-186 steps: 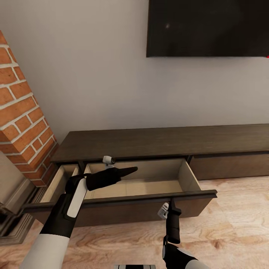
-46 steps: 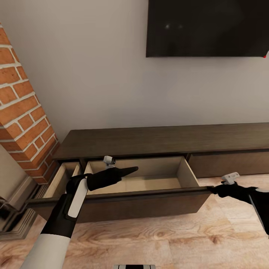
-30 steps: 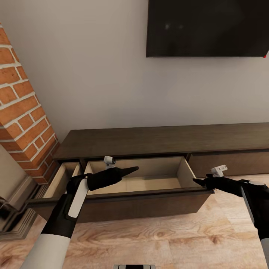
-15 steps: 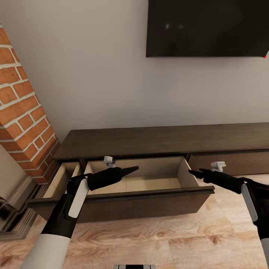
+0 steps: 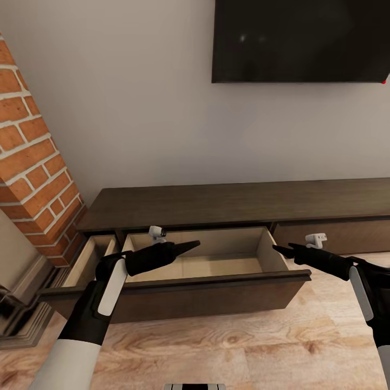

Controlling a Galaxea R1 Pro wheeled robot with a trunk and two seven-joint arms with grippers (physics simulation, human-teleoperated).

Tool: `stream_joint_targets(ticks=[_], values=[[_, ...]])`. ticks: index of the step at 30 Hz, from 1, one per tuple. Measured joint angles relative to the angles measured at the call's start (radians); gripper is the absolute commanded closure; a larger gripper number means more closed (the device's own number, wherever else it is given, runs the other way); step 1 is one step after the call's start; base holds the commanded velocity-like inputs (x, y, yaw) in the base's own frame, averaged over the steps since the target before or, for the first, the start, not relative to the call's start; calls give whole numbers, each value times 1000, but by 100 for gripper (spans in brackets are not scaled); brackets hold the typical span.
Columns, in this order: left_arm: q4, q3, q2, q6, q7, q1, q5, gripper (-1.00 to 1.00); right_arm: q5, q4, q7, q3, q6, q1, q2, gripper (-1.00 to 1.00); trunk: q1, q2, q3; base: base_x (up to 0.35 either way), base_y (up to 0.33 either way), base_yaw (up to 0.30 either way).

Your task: Place each of the two pumpkins and all three candles from the living room inside a cabinet in the living room (use any cabinet), then make sure every cabinet is closed, and position the cauldron so it is next to a table in the living room.

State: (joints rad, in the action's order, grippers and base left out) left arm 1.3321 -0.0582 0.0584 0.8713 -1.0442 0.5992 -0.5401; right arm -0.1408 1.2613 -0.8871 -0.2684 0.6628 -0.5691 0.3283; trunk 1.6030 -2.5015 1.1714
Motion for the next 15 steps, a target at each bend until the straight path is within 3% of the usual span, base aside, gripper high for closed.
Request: stream_joint_targets(ticks=[10, 15], values=[[1, 0, 2, 1, -1, 0, -1, -100, -4, -2, 0, 0, -2, 0, -1, -100, 0, 0, 0, 0, 0, 0], [3, 0, 4, 2, 0, 0, 0, -100, -3, -2, 0, 1, -2, 1, -2, -100, -2, 1, -19, 0, 0, 0]])
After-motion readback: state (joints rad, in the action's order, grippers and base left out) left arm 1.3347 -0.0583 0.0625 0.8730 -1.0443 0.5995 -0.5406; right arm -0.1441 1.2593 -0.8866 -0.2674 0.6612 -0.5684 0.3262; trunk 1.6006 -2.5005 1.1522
